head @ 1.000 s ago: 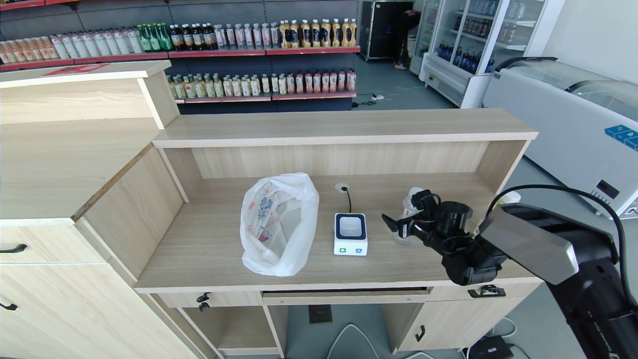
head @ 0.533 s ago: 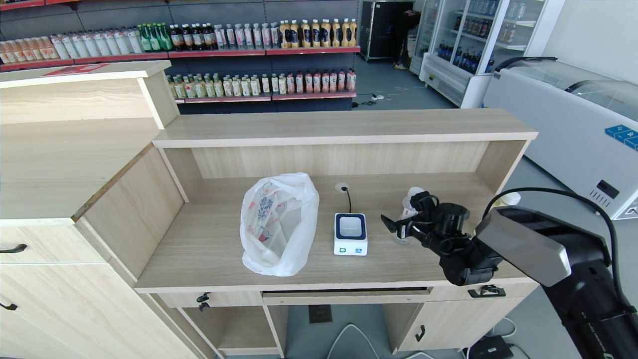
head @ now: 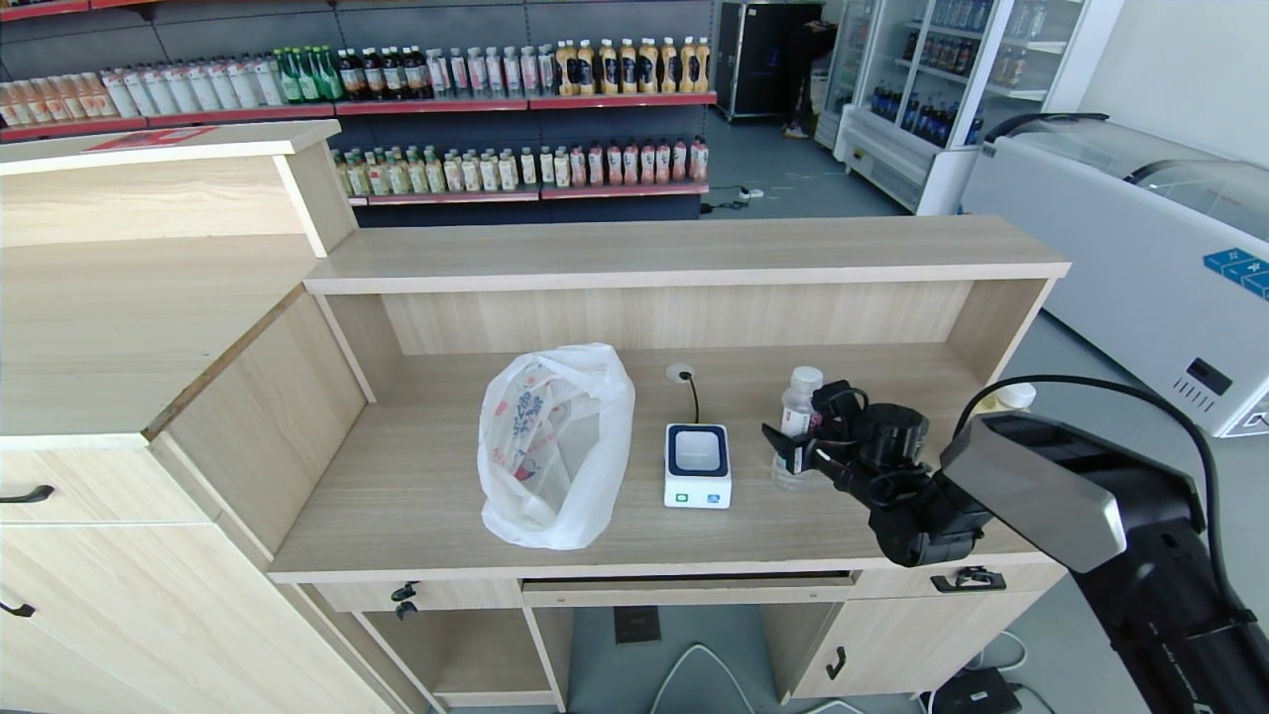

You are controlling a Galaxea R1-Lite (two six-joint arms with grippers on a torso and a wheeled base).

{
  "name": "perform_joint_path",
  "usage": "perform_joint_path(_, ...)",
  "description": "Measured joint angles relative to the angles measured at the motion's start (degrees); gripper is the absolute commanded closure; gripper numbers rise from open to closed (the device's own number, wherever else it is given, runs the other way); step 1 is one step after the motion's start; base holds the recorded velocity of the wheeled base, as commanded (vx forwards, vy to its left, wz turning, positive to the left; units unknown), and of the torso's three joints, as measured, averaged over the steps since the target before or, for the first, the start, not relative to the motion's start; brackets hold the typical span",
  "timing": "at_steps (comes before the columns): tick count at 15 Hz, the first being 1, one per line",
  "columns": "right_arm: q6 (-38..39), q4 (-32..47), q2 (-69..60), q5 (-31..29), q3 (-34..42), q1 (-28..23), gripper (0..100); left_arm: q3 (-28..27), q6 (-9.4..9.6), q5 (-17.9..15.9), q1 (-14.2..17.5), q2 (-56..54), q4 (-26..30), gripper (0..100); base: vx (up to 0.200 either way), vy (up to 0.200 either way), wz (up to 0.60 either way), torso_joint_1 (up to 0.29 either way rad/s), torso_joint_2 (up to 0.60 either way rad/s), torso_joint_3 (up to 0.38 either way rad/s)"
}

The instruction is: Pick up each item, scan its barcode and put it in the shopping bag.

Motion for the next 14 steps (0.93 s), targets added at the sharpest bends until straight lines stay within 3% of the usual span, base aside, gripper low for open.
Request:
perform_joint_path(8,1.9,-0.1,-1.4,-0.6,3.0,0.4,100,0.0,0.01,0.0,0.0,0.0,0.0,0,0.000,0.000,0.00,0.000,0.00,0.000)
perform_joint_path(14,17.6,11.0,-20.2,0.6,9.3,-0.7,100,0.0,0.00,0.0,0.0,0.0,0.0,0,0.000,0.000,0.00,0.000,0.00,0.000)
